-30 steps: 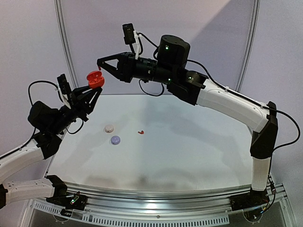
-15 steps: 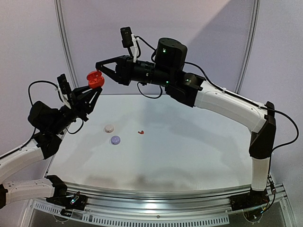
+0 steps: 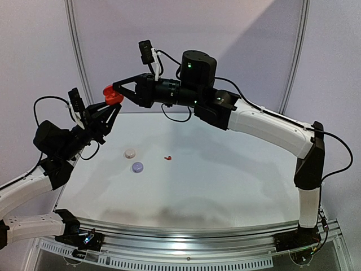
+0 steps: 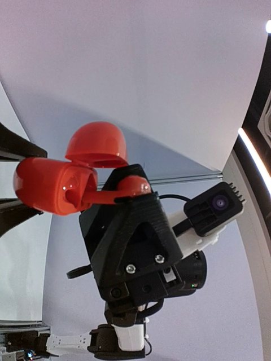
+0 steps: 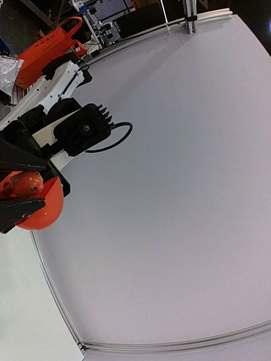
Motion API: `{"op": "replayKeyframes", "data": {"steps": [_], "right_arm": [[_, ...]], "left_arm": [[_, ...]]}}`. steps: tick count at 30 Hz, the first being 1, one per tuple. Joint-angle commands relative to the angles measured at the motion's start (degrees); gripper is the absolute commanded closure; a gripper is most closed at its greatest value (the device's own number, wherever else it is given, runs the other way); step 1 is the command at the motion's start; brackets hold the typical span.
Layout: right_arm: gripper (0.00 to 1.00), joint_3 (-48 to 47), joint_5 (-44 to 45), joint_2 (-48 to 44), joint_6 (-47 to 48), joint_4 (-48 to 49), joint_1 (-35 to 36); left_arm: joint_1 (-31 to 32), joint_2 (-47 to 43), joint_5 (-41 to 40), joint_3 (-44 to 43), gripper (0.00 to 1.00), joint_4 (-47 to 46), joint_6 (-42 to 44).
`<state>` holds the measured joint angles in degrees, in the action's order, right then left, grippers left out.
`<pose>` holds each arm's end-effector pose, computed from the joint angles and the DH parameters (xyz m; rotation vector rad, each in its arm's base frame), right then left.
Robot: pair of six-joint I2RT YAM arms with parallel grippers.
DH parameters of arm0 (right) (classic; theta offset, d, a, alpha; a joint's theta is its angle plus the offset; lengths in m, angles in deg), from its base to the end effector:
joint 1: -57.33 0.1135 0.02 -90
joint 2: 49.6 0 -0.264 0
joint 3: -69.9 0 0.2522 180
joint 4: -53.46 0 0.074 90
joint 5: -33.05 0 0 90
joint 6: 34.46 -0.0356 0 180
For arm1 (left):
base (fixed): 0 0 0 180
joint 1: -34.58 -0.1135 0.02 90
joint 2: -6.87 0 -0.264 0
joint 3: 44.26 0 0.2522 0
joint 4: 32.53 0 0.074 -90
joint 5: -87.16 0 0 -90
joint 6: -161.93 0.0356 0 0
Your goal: Insert the wireless bluetooth earbuds into the charging case
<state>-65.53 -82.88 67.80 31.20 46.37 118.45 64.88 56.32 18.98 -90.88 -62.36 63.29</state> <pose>0.2208 0.4325 0.4461 -0.8878 1.3172 1.5168 0.1622 -0.1101 0.3502 0.5557 1.0325 -0.8116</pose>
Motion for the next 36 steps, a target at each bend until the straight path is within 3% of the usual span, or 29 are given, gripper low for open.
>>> {"op": "replayKeyframes", "data": {"steps": [1, 18, 36], "right_arm": [[1.00, 0.8, -1.0, 1.2, 0.4, -2.2, 0.3], [0.98, 4.0, -0.1, 0.7, 2.8, -4.4, 0.3], [0.97, 8.6, -0.6, -1.5, -4.4, 7.9, -0.1]], "left_arm": [[-0.6, -0.3, -0.2, -1.2, 1.00, -0.1, 0.4], [-0.7, -0.7, -0.3, -1.2, 1.00, -0.3, 0.5], [-0.7, -1.7, -0.2, 0.2, 1.00, -3.9, 3.6]]}}
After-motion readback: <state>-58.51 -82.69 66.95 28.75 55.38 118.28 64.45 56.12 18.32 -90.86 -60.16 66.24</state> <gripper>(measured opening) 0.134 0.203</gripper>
